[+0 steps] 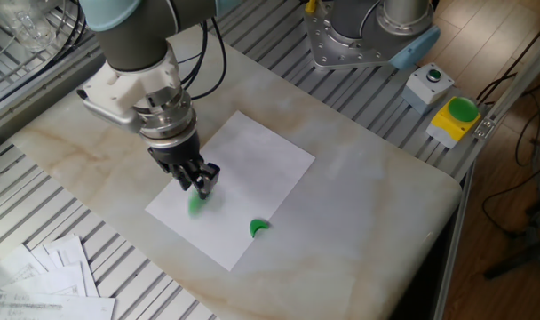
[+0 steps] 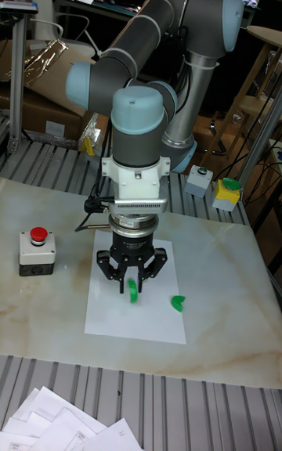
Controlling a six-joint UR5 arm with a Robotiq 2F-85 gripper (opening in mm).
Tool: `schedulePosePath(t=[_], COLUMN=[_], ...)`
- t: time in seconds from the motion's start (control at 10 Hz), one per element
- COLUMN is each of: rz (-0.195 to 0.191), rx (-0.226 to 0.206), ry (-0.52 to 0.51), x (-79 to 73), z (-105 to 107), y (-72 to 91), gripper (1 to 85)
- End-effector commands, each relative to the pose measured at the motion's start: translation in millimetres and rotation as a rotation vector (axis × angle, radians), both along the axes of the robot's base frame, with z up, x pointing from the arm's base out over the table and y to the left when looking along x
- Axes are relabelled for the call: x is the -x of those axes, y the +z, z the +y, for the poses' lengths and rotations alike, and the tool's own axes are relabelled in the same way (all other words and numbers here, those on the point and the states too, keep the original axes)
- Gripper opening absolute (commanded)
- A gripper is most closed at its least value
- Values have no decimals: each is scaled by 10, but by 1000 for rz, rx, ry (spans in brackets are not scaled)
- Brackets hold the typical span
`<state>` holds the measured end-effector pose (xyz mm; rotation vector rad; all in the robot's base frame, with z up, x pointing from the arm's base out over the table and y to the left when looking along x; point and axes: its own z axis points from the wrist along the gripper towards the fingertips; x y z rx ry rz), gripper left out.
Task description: Use the correction tape on paper
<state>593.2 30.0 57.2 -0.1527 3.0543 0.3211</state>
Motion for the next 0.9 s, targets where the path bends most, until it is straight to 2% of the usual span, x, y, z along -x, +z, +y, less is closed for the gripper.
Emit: schedulePosePath(t=[0.0, 0.1, 0.2, 0.3, 0.4, 0.5, 0.6, 0.7, 0.8], rz=[-1, 9, 39, 74, 74, 53, 7, -52, -82], rx=[-32, -22, 16, 40, 66, 74, 83, 137, 170], ry=[14, -9, -19, -33, -37, -55, -53, -12, 1], x=[-7, 1, 83, 194, 211, 165, 74, -18, -46], z=[88, 62, -42, -112, -196, -239, -290, -445, -517], y=[27, 17, 14, 117, 240, 324, 372, 418, 473], gripper=[453, 370, 173, 53, 17, 17, 17, 17, 17])
